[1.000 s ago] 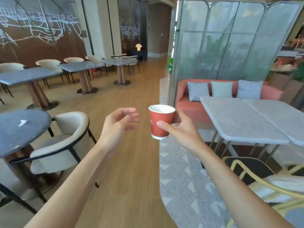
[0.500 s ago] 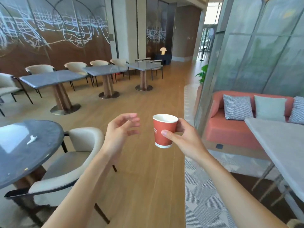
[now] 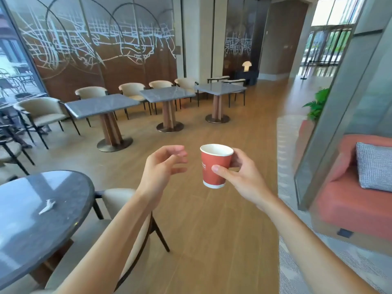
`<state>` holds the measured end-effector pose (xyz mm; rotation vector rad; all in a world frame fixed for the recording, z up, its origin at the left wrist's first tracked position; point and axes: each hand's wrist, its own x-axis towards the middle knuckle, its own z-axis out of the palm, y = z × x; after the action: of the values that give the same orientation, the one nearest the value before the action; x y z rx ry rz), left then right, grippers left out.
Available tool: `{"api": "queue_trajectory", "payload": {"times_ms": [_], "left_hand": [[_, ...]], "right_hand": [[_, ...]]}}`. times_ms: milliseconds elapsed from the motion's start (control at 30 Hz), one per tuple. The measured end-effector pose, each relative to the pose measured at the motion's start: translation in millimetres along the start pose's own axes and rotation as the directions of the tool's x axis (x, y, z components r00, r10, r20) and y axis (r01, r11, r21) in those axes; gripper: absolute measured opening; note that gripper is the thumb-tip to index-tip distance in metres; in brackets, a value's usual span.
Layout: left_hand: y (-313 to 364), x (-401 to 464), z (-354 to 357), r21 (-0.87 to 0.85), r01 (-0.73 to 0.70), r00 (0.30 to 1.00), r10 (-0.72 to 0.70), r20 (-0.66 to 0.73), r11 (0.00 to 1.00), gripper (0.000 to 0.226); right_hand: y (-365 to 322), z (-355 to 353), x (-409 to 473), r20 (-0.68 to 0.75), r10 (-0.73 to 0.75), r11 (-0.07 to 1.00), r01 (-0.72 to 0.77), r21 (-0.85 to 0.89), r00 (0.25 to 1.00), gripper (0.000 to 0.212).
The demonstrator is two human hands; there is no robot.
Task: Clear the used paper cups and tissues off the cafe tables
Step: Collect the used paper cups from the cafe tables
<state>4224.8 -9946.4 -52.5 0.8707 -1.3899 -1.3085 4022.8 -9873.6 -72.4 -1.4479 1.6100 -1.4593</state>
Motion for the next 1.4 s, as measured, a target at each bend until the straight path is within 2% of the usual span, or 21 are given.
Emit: {"api": "queue_trajectory", "payload": {"times_ms": [233, 433, 500, 600, 800, 1000, 1400], "left_hand": [[-16.3, 176.7, 17.3, 0.048, -0.021, 0.994, 0.025, -0.104, 0.999, 0.019], [-30.9, 292.4, 11.4, 0.072, -0.020, 0.976, 0.035, -0.215, 0.997, 0.019], [-42.1, 332.5, 3.3, 0.083, -0.015, 0.969, 0.035, -0.244, 0.996, 0.019], [-56.6, 399.3, -9.2, 0.091, -0.001, 0.961, 0.026, -0.274, 0.996, 0.018], [-82.6, 551.5, -43.7, 0.069, -0.048, 0.959, 0.065, -0.275, 0.996, 0.016], [-100.6, 701.4, -96.5, 0.072, -0.028, 0.947, 0.050, -0.319, 0.997, 0.019], [-138.5, 921.6, -190.5, 0.151, -0.002, 0.909, 0.065, -0.413, 0.989, 0.020]], "right_hand": [[44.6, 3.5, 197.0, 0.107, -0.041, 0.999, 0.038, 0.036, 0.993, 0.051], [62.4, 30.3, 338.8, 0.227, -0.095, 0.995, 0.086, 0.050, 0.969, 0.061], [74.4, 47.3, 382.7, 0.281, -0.099, 0.995, 0.096, 0.024, 0.955, 0.067], [90.5, 76.2, 452.5, 0.343, -0.101, 0.994, 0.109, -0.004, 0.934, 0.063], [109.0, 135.2, 607.3, 0.380, -0.152, 0.985, 0.172, -0.018, 0.912, 0.061], [113.9, 196.7, 755.9, 0.392, -0.170, 0.985, 0.169, 0.037, 0.904, 0.068], [149.7, 332.1, 990.3, 0.510, -0.227, 0.971, 0.233, 0.053, 0.830, 0.070]]}}
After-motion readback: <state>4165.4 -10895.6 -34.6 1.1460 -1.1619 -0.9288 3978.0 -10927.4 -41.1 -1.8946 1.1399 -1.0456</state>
